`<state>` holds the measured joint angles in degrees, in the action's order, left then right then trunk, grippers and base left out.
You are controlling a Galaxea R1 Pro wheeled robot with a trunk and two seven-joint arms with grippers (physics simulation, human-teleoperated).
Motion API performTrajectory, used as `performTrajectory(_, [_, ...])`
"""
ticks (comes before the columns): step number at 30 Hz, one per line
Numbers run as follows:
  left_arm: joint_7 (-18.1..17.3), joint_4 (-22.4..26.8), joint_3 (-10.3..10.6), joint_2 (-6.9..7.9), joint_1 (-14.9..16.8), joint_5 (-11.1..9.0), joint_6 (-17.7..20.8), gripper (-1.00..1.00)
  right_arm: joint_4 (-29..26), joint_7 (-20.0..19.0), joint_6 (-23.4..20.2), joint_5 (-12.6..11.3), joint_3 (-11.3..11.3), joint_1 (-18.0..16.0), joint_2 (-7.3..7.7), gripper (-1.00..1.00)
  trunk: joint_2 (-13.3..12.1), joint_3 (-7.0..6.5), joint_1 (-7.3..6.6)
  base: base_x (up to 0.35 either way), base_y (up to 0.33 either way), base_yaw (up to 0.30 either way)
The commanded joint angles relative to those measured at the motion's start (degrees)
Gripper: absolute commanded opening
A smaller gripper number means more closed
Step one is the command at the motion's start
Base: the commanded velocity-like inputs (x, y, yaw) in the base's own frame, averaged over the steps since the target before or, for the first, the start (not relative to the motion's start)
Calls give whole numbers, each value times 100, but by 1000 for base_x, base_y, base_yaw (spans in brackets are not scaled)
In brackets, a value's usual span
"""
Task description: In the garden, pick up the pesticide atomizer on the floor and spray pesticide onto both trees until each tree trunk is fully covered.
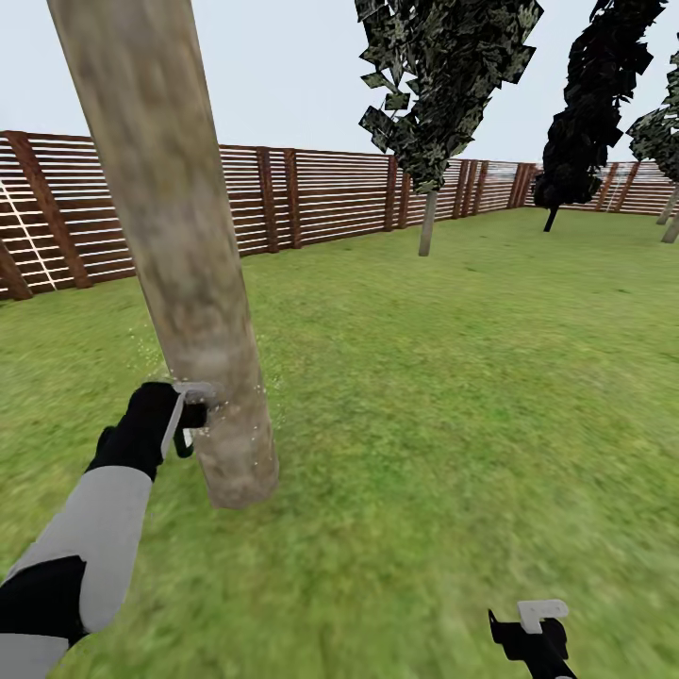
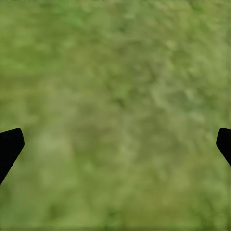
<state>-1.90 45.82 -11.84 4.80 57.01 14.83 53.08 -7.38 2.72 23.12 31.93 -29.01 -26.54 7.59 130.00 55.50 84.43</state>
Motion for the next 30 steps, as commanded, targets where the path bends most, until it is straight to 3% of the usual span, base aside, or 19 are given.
performTrajectory(1, [-2, -1, 11, 11, -1, -44, 0, -100, 0, 0, 0, -1, 0, 0, -1, 100, 0, 0, 0, 0, 0, 0])
performTrajectory(2, [-3, 3, 32, -52, 19, -48, 6, -100, 1, 0, 0, -2, 0, 0, 0, 100, 0, 0, 0, 0, 0, 0])
performTrajectory(4, [4, 6, 54, -406, 39, -38, 6, -100, 4, 0, 0, -1, 0, 0, -2, 100, 0, 0, 0, 0, 0, 0])
performTrajectory(5, [5, 6, 57, -459, 44, -35, 7, -100, 3, 0, 0, -2, -1, 0, -1, 100, 0, 0, 0, 0, 0, 0])
performTrajectory(14, [56, 23, 90, -410, -58, 8, -32, -100, 0, 3, 0, -2, -5, 0, 6, 100, 0, 0, 0, 66, -46, 10])
performTrajectory(24, [75, 24, 85, -444, -59, 9, -78, -100, 0, 6, 0, -2, 0, 0, 6, 100, 0, 0, 0, 21, -254, 260])
performTrajectory(30, [76, 30, 69, -461, -59, 11, -70, -100, 0, 0, 0, -2, 0, 0, 6, 100, 0, 0, 0, -9, -273, 43])
